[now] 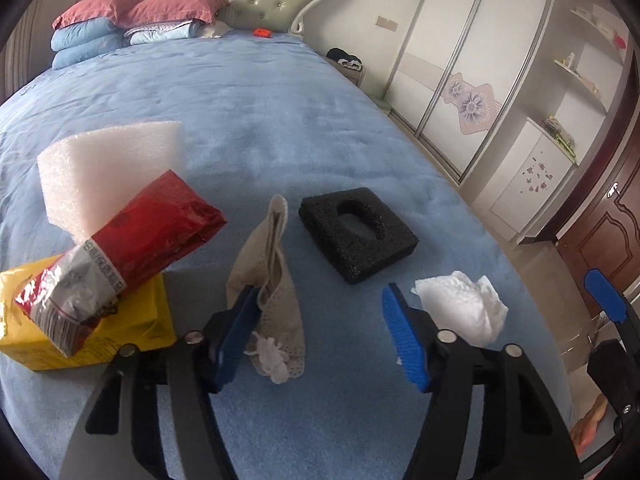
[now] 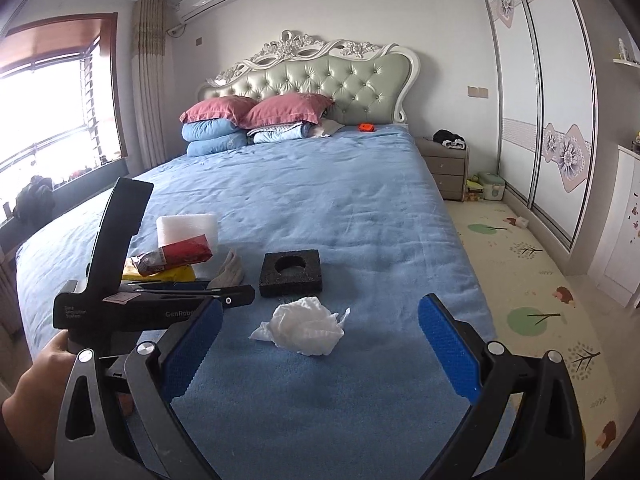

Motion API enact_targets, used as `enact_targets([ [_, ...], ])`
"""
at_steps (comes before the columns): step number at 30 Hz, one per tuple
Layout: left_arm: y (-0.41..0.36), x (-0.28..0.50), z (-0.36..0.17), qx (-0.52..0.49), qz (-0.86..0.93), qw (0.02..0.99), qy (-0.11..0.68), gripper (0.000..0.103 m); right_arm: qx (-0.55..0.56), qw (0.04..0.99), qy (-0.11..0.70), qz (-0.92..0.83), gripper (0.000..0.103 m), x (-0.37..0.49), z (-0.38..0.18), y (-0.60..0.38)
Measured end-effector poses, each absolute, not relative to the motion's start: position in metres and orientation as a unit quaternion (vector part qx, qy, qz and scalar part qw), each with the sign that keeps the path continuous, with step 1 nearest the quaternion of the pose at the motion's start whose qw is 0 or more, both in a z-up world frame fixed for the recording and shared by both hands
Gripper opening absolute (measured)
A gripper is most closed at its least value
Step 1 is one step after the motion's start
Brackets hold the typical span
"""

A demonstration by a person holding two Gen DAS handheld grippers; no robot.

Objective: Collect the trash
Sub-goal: 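Grasp the beige face mask with the left tool, then grasp the white tissue with the right tool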

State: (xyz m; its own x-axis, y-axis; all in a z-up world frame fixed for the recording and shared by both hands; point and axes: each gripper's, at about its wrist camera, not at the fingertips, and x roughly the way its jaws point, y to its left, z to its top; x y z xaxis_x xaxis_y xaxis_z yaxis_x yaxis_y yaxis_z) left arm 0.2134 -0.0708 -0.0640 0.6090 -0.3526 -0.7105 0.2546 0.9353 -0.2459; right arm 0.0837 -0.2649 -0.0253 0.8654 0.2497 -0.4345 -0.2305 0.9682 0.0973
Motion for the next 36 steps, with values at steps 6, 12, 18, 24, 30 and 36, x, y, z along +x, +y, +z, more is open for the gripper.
enact_targets([
  [6,-0.061,0.215,-0.065,-0.044,-0.159,0.898,0.408,0.012,0.003,0.962,0.248,0.116,0.095,0.097,-0.033,-0.257],
  [12,-0.061,0.210,-0.061,-0.024,-0.156,0.904,0.399,0.010,0.013,0.952,0.285,0.112,0.095,0.112,-0.042,-0.256],
  [18,-0.059,0.213,-0.059,-0.018,-0.131,0.907,0.399,0.036,0.012,0.951,0.285,0.117,0.095,0.110,-0.041,-0.254],
  [24,-0.062,0.223,-0.064,-0.008,-0.125,0.903,0.411,0.054,0.011,0.949,0.290,0.123,0.095,0.112,-0.041,-0.252],
  [30,-0.074,0.232,-0.072,0.006,-0.135,0.892,0.432,0.021,0.009,0.946,0.300,0.127,0.095,0.117,-0.043,-0.250],
  [36,-0.070,0.220,-0.063,-0.002,-0.137,0.904,0.405,0.016,0.010,0.929,0.348,0.127,0.087,0.137,-0.053,-0.244],
])
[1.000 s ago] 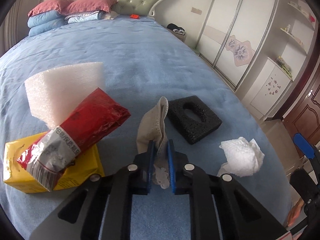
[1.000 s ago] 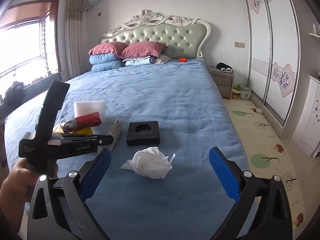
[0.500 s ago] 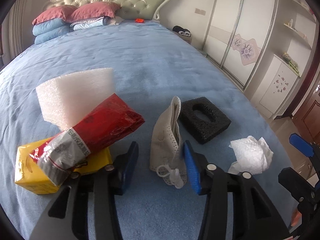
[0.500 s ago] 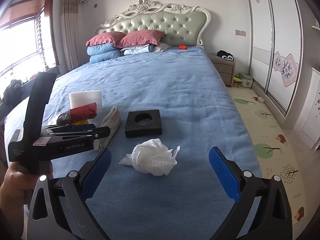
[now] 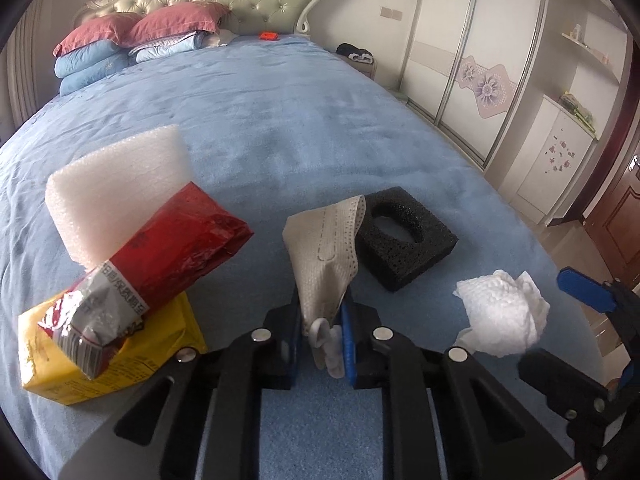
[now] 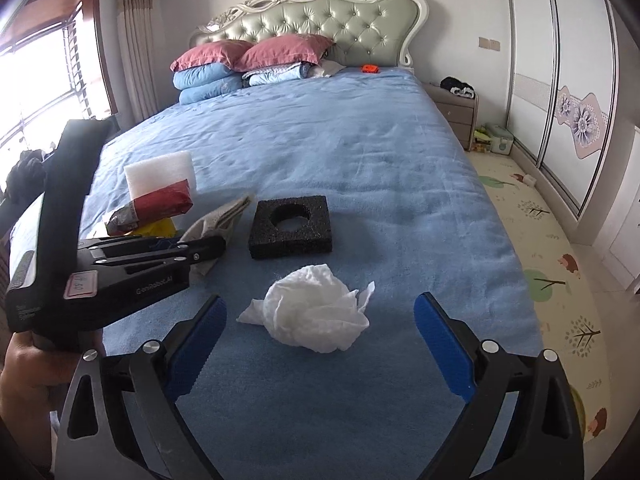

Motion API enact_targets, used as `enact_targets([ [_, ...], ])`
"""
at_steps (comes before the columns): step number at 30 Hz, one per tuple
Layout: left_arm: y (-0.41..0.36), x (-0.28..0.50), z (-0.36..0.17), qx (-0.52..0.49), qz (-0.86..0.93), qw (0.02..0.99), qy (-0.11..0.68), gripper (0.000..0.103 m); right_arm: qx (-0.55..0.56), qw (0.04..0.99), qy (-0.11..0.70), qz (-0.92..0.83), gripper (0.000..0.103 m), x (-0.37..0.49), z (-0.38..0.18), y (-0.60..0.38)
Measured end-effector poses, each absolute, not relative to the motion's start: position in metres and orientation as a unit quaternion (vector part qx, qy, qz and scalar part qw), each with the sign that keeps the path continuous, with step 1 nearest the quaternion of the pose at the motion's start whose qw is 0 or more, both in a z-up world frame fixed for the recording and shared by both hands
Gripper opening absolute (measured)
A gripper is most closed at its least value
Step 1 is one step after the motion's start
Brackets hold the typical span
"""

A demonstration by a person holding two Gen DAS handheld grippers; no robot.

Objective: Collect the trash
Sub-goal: 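Grasp the white tissue with the right tool, then carry the mask to the yellow bucket and release while the right tool drops the tissue in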

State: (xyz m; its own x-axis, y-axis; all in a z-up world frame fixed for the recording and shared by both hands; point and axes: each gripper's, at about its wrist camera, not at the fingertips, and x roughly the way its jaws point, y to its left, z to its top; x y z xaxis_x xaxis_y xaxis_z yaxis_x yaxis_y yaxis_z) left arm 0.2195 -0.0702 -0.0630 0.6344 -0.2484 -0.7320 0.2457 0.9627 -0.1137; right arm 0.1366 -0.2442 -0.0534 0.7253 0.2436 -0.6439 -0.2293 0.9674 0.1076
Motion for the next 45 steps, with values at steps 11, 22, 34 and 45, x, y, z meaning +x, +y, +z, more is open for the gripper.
enact_targets([
  [11,-0.073,0.188,-0.044,-0.006,-0.174,0.908,0.381,0.017,0.037,0.902,0.403,0.151,0.024,0.149,-0.070,-0.246],
  [22,-0.160,0.143,-0.013,0.035,-0.284,0.890,0.355,0.017,0.041,0.942,0.323,0.087,0.024,0.073,-0.026,-0.328],
  [34,-0.337,0.112,-0.043,0.102,-0.411,0.818,0.390,0.017,0.075,0.943,0.321,-0.035,0.025,0.000,-0.038,-0.461],
  [45,-0.446,0.112,-0.099,0.177,-0.454,0.739,0.464,0.017,0.124,0.919,0.357,-0.108,0.027,-0.023,-0.078,-0.545],
])
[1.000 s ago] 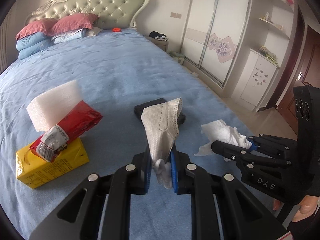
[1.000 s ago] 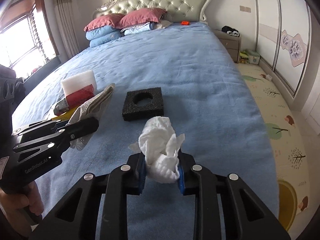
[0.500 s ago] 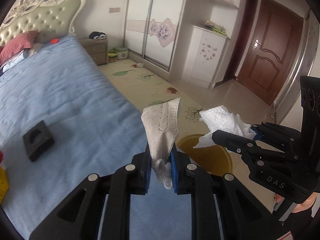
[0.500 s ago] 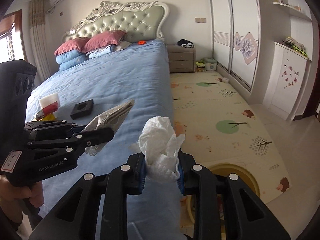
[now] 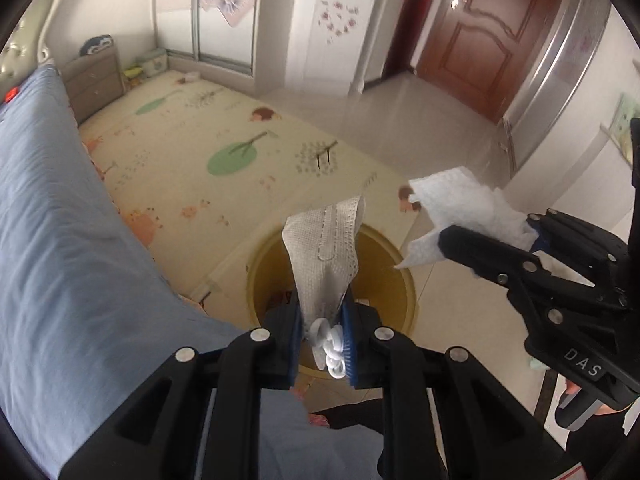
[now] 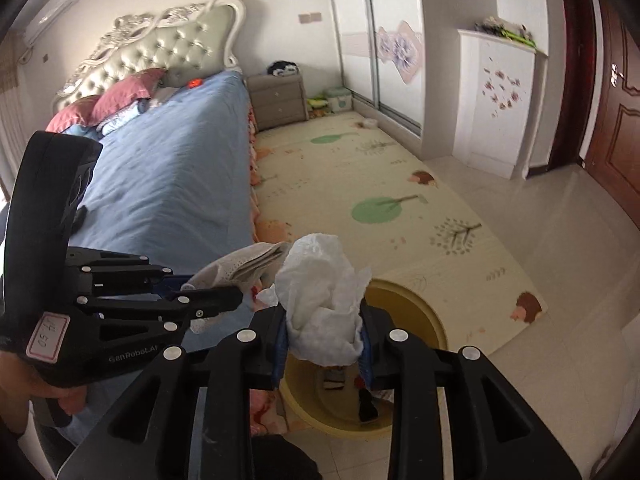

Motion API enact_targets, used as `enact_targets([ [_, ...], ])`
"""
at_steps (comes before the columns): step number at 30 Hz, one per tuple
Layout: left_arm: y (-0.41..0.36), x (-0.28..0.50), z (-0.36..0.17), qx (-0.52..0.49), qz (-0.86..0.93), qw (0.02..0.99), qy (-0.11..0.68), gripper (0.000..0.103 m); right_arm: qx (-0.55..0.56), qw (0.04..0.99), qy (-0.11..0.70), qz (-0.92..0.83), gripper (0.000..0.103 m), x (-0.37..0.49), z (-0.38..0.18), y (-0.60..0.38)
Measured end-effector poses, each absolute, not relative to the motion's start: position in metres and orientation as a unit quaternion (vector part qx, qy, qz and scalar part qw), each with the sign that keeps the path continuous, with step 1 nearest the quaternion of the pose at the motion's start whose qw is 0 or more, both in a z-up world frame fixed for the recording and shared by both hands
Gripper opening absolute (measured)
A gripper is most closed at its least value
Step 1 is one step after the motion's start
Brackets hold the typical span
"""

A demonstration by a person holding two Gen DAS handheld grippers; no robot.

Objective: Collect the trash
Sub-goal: 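Carry the mask to the yellow bucket and release while the right tool drops the tissue in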

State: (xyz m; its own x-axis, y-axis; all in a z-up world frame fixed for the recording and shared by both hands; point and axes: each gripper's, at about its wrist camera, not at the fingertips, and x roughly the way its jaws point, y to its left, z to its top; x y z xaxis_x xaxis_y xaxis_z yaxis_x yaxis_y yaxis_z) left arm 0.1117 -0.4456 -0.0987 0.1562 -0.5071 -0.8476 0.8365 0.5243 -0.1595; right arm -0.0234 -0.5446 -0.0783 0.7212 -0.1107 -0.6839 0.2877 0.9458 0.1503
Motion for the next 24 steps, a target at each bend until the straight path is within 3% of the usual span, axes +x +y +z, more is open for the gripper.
enact_targets([
  [7,-0.492,0.140,-0.120,0.203,-0.442,0.713,0.505,0.018,0.150,0.895,0.400,-0.129,0.027,-0.016,-0.119,-0.579],
  [10,-0.500,0.143,-0.132,0.200,-0.435,0.705,0.523,0.019,0.162,0.886,0.409,-0.145,0.036,-0.009,-0.131,-0.587],
  [11,-0.503,0.145,-0.135,0.199,-0.432,0.702,0.530,0.026,0.164,0.884,0.413,-0.149,0.046,-0.007,-0.135,-0.591],
  [12,-0.504,0.148,-0.138,0.198,-0.426,0.700,0.538,0.046,0.164,0.882,0.416,-0.150,0.055,-0.006,-0.138,-0.592],
  [13,-0.507,0.152,-0.140,0.194,-0.418,0.702,0.543,0.059,0.164,0.881,0.417,-0.152,0.056,-0.005,-0.141,-0.594],
  [14,-0.510,0.153,-0.143,0.189,-0.410,0.707,0.545,0.082,0.163,0.880,0.420,-0.152,0.056,-0.003,-0.143,-0.595],
  [15,-0.510,0.157,-0.146,0.185,-0.401,0.712,0.546,0.086,0.163,0.878,0.424,-0.152,0.056,-0.003,-0.146,-0.596],
  [24,-0.513,0.154,-0.151,0.194,-0.412,0.704,0.545,0.086,0.187,0.874,0.422,-0.151,0.056,-0.018,-0.157,-0.605],
])
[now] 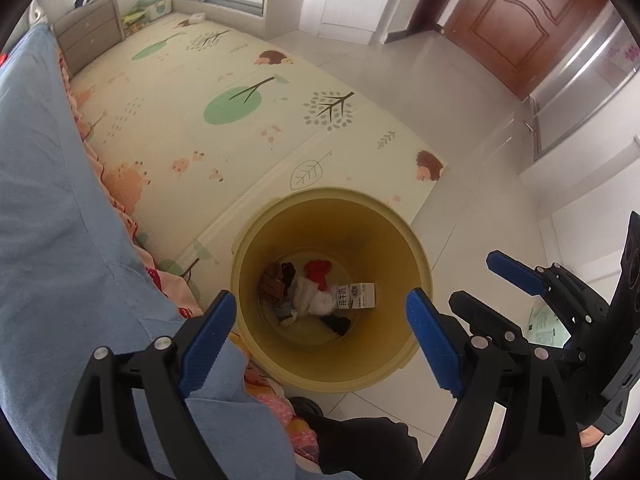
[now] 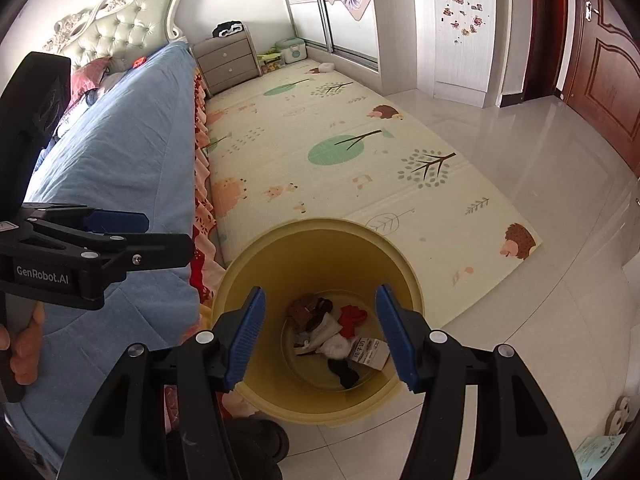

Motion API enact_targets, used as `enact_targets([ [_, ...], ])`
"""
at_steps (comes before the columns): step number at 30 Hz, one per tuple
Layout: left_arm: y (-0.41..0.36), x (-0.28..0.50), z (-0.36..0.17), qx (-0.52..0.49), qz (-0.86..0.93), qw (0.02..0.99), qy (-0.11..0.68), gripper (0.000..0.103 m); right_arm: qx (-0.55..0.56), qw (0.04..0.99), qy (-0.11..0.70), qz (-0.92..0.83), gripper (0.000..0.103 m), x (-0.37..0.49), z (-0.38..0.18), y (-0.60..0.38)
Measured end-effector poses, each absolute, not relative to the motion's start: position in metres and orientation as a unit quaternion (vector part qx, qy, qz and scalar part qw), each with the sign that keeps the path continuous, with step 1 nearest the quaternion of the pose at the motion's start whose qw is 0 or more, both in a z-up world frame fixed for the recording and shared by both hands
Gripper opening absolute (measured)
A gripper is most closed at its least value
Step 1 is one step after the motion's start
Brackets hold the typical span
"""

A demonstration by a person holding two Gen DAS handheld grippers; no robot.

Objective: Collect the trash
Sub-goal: 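Carry the mask to the yellow bucket and release while the right tool drops the tissue in, then move both open tools back over the remaining items on the bed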

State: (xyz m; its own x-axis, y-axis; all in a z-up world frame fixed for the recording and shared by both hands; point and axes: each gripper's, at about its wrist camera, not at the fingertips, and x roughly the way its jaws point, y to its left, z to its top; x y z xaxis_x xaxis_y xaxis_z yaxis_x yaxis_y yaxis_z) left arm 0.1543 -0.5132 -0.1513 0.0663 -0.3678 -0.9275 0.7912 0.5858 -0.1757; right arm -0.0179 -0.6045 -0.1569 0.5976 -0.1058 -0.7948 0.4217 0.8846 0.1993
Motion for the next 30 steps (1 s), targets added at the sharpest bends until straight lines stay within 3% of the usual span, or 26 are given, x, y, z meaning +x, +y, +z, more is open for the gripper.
enact_targets([
  [18,-0.481,0.133,-0.101,0.166,-0.439,0.749,0.468,0.086,0.144,0.901,0.377,-0.158,0.057,-0.031,-0.108,-0.571],
  [30,-0.332,0.132,-0.016,0.112,-0.353,0.865,0.337,0.087,0.092,0.954,0.277,-0.065,0.059,-0.011,-0.046,-0.469],
])
